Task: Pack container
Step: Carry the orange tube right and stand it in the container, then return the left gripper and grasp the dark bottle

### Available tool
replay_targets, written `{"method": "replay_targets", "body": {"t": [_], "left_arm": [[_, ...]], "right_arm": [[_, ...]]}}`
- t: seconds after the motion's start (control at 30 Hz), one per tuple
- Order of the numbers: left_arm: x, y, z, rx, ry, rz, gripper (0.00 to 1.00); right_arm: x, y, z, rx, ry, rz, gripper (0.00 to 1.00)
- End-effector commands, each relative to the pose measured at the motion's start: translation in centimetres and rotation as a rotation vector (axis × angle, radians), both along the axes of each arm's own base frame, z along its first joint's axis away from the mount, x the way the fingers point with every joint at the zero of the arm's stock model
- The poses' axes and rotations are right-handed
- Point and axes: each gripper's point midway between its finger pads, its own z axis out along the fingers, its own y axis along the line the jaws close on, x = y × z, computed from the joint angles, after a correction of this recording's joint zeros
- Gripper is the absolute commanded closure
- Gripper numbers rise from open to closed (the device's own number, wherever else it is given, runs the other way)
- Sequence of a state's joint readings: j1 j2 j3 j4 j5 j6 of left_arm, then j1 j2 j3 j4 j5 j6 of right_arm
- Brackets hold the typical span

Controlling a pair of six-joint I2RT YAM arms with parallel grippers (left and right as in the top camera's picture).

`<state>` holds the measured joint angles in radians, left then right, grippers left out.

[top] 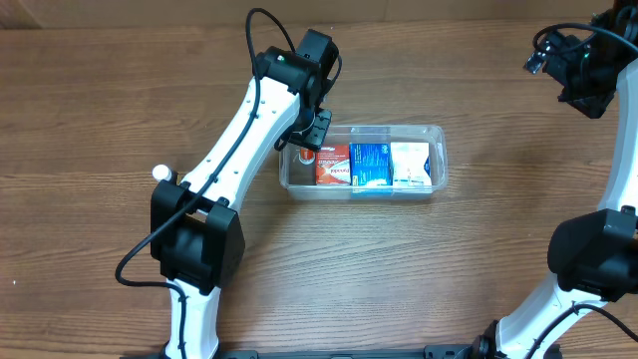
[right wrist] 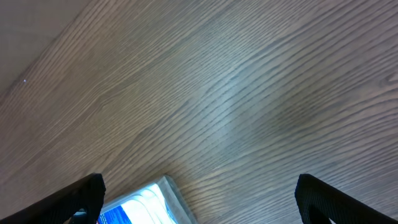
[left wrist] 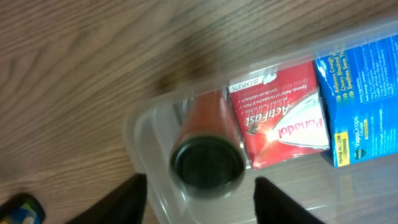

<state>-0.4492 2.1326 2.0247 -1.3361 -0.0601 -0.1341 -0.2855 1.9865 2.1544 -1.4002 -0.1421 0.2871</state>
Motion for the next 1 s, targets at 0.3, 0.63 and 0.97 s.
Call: {"method": "replay_targets", "body": {"t": [0.3,0.63,0.97], "left_arm": [[-1.7,12.8,18.9,-0.102,-0.286,0.344,0.31],[-8.1,24.9,5.5,-0.041,0.136,0.684,0.32],[-6.9,26.1,-3.5,-0.053,0.097,0.618,0.36]], "right_arm": [[-0.1,0.1,2.2,-0.018,-0.056,0.001,0.00],[-0.1,0.1,2.2,-0.018,-0.056,0.001,0.00],[-0.1,0.1,2.2,-0.018,-0.056,0.001,0.00]]}}
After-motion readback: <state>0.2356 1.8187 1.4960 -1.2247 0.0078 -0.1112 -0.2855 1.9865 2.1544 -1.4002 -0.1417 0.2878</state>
